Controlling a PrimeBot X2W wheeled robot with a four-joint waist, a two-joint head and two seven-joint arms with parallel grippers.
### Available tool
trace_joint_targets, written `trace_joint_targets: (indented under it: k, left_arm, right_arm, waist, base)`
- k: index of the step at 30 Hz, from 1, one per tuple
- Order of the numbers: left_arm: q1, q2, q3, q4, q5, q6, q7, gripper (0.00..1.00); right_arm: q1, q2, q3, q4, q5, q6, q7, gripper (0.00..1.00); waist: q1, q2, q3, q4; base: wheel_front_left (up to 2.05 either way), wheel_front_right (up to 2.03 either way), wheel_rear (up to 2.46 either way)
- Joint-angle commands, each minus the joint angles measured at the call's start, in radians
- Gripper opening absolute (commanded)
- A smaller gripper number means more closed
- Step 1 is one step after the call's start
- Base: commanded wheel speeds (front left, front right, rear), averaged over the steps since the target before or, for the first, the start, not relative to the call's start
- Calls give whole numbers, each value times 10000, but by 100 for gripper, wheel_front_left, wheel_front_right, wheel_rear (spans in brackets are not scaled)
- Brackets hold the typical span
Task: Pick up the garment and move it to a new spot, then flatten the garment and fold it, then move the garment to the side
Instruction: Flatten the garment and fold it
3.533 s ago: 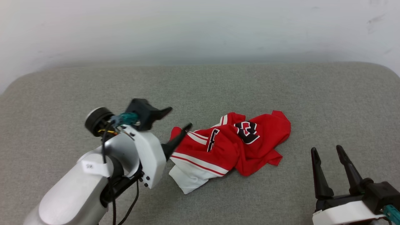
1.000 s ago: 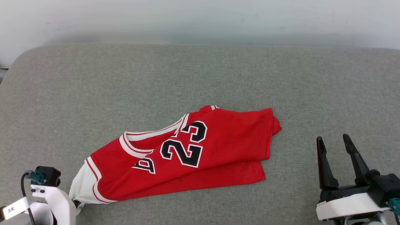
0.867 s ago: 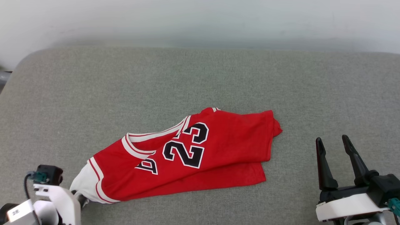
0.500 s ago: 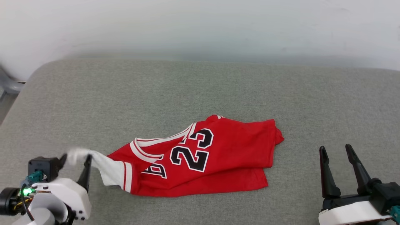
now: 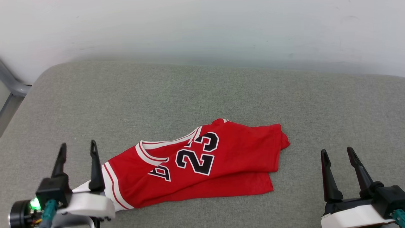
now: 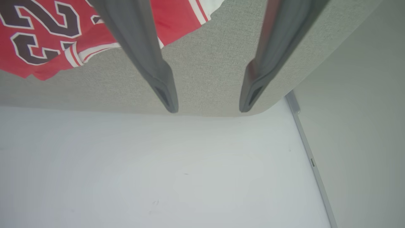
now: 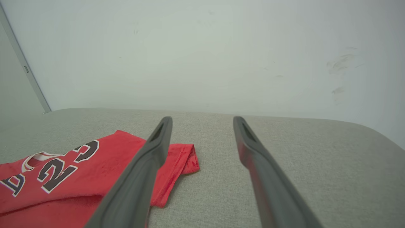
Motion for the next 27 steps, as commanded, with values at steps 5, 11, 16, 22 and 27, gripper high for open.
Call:
trace_joint_targets:
  k: [5, 11, 16, 22, 27]
  left_arm:
    - [854, -1304, 1115, 55, 1592, -886, -23, 100]
    - [907, -2108, 1896, 303, 2492, -1878, -24, 100]
    - [666, -2605, 2397, 504, 3025, -2485, -24, 100]
    - [596, -3091, 2779, 627, 3488, -2979, -24, 100]
    - [516, -3335, 3008, 699, 3714, -3298, -25, 100]
  right_arm:
    - [-237, 13, 90, -6, -79, -7, -27, 100]
    - [-1219, -141, 488, -221, -496, -7, -27, 100]
    - [-2887, -1325, 1742, 887, -415, -7, -27, 100]
    - [-5356, -3059, 4307, 2977, 796, -7, 1040, 100]
    - [-6695, -4177, 6708, 3453, 2584, -9, 3336, 100]
  waist:
    - [0, 0, -33, -34]
    - [0, 0, 121, 90]
    - [0, 0, 285, 330]
    - [0, 0, 408, 717]
    - [0, 0, 530, 975]
  base:
    - [0, 0, 0]
    - [0, 0, 0]
    - [0, 0, 0]
    - [0, 0, 0]
    - [0, 0, 0]
